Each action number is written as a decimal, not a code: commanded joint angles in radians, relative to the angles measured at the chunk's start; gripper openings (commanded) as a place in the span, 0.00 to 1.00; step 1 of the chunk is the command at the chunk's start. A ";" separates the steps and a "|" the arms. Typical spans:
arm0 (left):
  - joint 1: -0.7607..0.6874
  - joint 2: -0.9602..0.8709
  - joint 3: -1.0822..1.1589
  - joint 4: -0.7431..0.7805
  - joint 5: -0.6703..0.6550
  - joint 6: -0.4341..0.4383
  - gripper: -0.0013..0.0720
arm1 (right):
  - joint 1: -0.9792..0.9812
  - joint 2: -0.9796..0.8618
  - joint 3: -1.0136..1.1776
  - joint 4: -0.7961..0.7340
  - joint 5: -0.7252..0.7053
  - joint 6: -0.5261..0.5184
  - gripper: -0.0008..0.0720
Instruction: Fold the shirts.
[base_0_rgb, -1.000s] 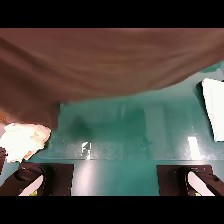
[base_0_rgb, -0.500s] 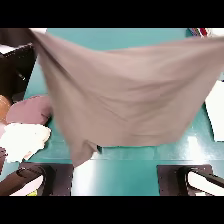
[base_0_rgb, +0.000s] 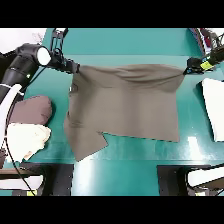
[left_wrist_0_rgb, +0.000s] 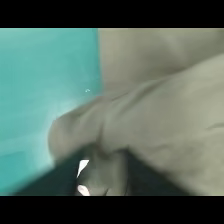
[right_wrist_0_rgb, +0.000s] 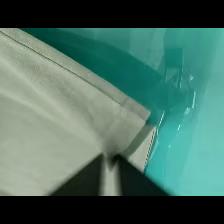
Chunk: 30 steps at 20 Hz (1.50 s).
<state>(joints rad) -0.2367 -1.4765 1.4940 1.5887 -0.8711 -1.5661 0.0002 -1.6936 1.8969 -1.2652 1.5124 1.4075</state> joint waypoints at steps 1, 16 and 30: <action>0.024 -0.033 0.044 0.012 -0.008 -0.016 0.71 | -0.013 -0.067 0.102 0.105 -0.004 -0.002 0.69; 0.187 0.377 -0.662 -0.220 -0.330 -0.006 0.71 | -0.100 0.480 -0.714 0.280 -0.034 -0.092 0.67; 0.187 0.385 -0.812 -0.337 -0.152 -0.008 0.05 | -0.111 0.578 -0.797 0.270 -0.028 -0.092 0.67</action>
<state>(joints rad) -0.0502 -1.0935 0.6750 1.2568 -1.0378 -1.5715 -0.1013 -1.1198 1.1030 -0.9867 1.4673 1.3159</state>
